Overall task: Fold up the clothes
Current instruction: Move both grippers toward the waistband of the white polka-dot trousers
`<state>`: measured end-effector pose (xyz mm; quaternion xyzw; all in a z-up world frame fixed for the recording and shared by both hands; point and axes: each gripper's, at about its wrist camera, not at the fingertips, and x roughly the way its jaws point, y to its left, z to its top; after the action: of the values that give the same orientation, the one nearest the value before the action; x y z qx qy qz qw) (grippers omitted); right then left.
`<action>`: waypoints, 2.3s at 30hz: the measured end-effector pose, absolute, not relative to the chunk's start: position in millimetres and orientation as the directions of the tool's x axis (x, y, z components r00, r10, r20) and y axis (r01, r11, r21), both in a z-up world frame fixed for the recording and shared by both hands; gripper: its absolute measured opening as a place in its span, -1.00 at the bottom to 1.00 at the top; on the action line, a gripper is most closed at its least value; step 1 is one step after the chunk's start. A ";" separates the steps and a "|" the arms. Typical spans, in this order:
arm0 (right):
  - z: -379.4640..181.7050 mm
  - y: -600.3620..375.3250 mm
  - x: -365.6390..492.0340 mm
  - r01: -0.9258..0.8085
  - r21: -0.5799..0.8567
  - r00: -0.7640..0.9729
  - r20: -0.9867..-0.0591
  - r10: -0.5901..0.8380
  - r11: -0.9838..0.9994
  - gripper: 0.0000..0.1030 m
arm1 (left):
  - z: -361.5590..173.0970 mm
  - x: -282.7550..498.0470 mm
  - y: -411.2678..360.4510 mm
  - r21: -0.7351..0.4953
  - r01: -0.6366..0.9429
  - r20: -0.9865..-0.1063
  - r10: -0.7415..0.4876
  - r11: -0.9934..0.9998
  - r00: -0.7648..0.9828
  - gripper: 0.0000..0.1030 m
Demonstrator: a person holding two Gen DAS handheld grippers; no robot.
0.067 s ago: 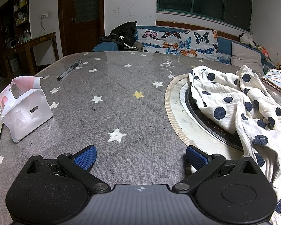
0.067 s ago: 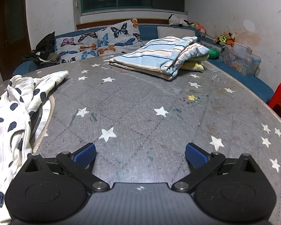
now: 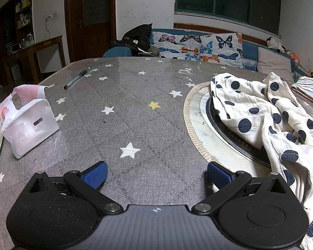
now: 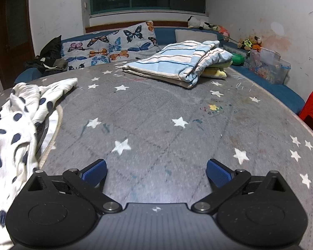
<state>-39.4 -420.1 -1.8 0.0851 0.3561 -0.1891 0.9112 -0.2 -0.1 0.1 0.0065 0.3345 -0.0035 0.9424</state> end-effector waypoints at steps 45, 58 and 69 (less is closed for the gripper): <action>25.0 -333.3 -126.9 0.107 0.054 0.817 -0.574 -0.057 0.993 1.00 | 30.9 -83.6 -59.5 -0.047 0.194 -0.665 -0.175 0.980 0.726 1.00; 25.2 -323.7 -137.2 0.097 0.077 0.815 -0.578 -0.035 0.992 1.00 | 33.8 -96.1 -71.9 -0.038 0.230 -0.664 -0.196 0.973 0.721 1.00; 24.9 -316.9 -142.3 0.083 0.082 0.815 -0.579 -0.021 0.993 1.00 | 32.9 -101.0 -77.6 -0.028 0.239 -0.670 -0.195 0.971 0.717 1.00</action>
<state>-142.3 -316.9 24.9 0.0518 0.3027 -0.0274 0.9513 -101.0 -77.6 32.9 0.0304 0.3578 -0.1173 0.9259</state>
